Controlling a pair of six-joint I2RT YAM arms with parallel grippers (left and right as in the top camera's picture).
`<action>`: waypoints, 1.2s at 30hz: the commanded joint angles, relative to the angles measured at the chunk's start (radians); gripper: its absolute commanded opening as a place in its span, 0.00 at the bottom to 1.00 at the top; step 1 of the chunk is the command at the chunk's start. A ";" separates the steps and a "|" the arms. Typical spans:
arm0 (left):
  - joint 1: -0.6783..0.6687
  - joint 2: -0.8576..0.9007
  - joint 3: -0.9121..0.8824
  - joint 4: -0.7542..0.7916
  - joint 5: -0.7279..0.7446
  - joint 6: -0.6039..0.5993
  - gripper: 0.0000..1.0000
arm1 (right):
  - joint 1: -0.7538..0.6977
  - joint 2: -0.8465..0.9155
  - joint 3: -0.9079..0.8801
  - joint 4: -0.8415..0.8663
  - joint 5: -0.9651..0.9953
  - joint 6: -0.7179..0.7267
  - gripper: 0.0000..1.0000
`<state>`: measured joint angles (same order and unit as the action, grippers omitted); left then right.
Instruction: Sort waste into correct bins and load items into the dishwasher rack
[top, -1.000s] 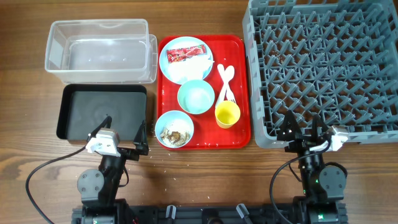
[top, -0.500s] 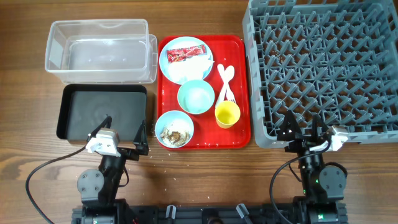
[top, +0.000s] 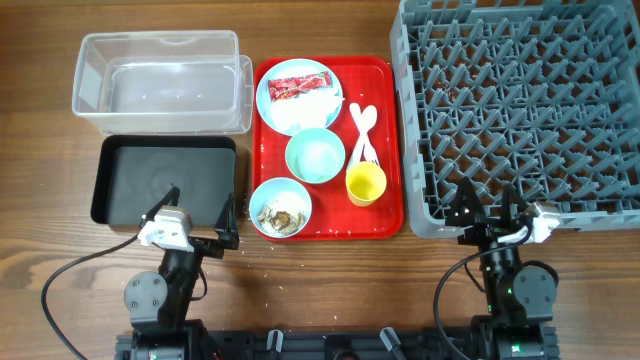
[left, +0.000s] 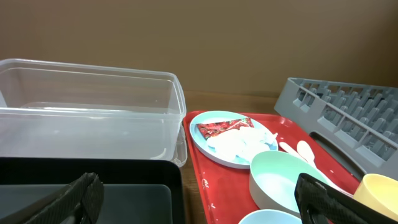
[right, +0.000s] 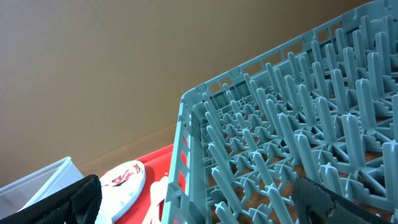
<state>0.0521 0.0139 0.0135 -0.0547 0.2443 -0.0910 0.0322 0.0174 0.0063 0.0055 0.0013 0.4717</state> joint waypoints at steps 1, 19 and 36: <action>-0.005 -0.007 -0.008 -0.001 -0.010 -0.002 1.00 | 0.004 -0.007 -0.001 0.004 0.009 0.009 1.00; -0.005 -0.007 -0.008 -0.001 -0.010 -0.003 1.00 | 0.004 -0.007 -0.001 0.004 0.009 0.009 1.00; -0.005 -0.007 -0.004 0.137 0.036 -0.069 1.00 | 0.004 -0.003 0.007 0.026 -0.074 0.151 1.00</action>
<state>0.0521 0.0139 0.0105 0.0364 0.2619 -0.1024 0.0322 0.0174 0.0063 0.0090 0.0006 0.6533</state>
